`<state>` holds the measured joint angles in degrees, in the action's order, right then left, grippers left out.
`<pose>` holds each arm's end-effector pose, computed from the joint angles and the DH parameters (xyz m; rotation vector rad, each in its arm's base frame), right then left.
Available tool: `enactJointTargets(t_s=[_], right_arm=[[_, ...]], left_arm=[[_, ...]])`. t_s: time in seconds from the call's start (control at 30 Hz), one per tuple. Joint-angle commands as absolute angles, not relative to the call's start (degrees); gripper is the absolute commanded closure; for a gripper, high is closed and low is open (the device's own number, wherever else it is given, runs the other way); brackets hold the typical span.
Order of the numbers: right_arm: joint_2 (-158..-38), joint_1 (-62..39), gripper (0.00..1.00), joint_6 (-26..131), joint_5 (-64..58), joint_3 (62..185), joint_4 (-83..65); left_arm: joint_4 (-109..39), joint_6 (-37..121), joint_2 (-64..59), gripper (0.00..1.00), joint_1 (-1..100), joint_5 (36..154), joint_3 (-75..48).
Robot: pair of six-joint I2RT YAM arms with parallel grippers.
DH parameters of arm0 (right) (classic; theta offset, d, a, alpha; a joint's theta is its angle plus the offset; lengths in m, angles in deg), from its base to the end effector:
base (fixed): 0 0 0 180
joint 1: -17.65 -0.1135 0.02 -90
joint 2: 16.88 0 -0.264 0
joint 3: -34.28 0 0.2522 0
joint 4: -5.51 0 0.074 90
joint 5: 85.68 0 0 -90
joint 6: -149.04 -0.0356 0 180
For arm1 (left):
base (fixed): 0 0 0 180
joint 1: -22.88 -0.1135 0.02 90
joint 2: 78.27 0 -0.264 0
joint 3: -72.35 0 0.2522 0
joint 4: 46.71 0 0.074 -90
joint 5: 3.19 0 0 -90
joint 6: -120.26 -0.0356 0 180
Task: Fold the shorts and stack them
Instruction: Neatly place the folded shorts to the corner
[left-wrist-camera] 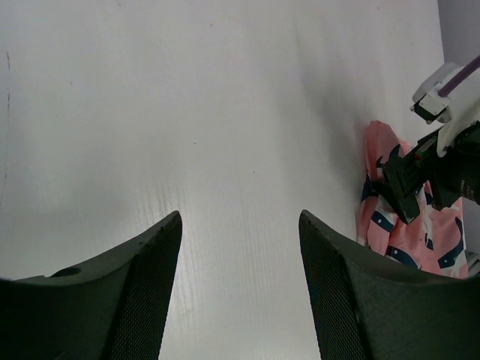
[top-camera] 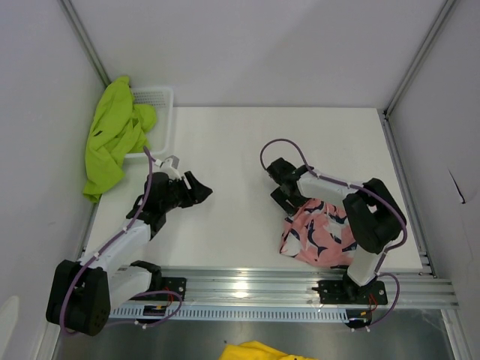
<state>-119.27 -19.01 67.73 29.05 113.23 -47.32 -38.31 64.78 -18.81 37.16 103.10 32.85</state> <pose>0.2762 0.1870 0.1677 -0.9981 2.5781 -0.5075 0.2089 -0.0635 0.2034 -0.1961 2.1379 -0.8060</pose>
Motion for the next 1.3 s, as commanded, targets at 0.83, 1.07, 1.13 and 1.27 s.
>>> enactJointTargets(t_s=[0.83,1.07,1.13,1.27], right_arm=[[-90.89,-37.44,0.02,-8.61,31.36,97.44,-54.65],[-85.00,-39.31,0.04,-20.67,32.71,89.27,-52.65],[-85.08,-37.90,0.04,-20.42,29.74,87.07,-50.19],[-85.78,-34.12,0.06,-16.64,26.73,84.17,-44.56]], left_arm=[[-36.99,65.33,-25.09,0.33,38.79,103.51,32.39],[-35.24,65.33,-27.47,0.33,39.14,103.42,32.57],[-34.62,64.98,-27.82,0.32,39.14,103.42,32.31],[-33.48,64.63,-28.26,0.32,39.14,103.25,32.13]])
